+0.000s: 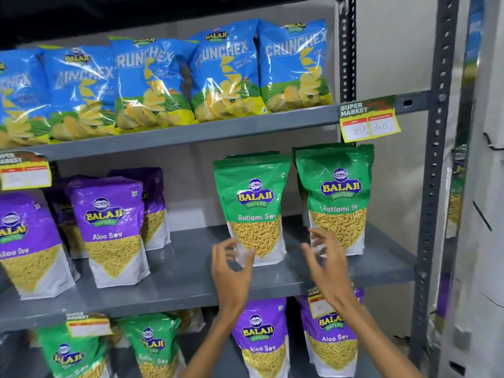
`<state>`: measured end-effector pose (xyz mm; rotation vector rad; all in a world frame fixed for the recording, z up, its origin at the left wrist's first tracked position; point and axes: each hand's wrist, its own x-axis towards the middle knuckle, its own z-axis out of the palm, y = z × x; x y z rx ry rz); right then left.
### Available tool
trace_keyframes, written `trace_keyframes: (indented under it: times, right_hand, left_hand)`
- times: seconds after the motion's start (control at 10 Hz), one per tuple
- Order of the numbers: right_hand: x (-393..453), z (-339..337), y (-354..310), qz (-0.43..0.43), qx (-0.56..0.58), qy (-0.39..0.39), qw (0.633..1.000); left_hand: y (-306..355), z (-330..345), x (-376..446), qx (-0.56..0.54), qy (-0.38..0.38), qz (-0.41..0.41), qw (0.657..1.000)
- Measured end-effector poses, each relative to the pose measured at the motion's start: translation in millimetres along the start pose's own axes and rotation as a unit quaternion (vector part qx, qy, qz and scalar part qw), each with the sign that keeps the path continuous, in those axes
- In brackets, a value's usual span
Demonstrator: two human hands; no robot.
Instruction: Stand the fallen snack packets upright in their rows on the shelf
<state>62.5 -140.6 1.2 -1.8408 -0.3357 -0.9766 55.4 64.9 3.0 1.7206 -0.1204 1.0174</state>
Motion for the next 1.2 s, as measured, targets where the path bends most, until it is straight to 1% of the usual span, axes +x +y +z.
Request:
trace_keyframes:
  times: [0.1, 0.2, 0.3, 0.4, 0.5, 0.6, 0.8, 1.0, 1.1, 1.2]
  right_hand:
    - [18, -33, 12, 0.004, -0.012, 0.152, 0.988]
    - [45, -53, 46, 0.05, -0.066, 0.105, 0.991]
    - [64, -70, 60, 0.176, 0.036, -0.006, 0.984]
    - [77, -83, 66, 0.247, 0.116, -0.119, 0.955]
    - [81, -90, 81, 0.243, 0.092, -0.213, 0.942]
    - [84, -92, 92, 0.23, 0.081, -0.255, 0.936]
    - [77, -94, 100, 0.22, 0.077, -0.255, 0.939]
    - [72, -97, 94, 0.221, 0.066, -0.255, 0.939]
    - [62, -95, 90, 0.221, 0.04, -0.213, 0.951]
    - [44, -92, 87, 0.179, -0.017, -0.166, 0.969]
  left_hand:
    - [30, 32, -19, -0.077, -0.104, -0.007, 0.992]
    - [37, 79, -18, -0.119, -0.214, -0.044, 0.968]
    - [22, 131, -3, -0.083, -0.285, -0.11, 0.948]
    - [11, 162, 9, -0.061, -0.373, -0.166, 0.911]
    - [3, 174, 9, -0.046, -0.398, -0.162, 0.902]
    - [-9, 179, 11, -0.055, -0.379, -0.16, 0.91]
    - [-2, 172, 7, -0.054, -0.4, -0.159, 0.901]
    - [2, 166, 2, -0.04, -0.404, -0.154, 0.901]
    - [8, 160, -4, -0.029, -0.393, -0.147, 0.907]
    - [30, 130, -27, 0.034, -0.313, -0.077, 0.946]
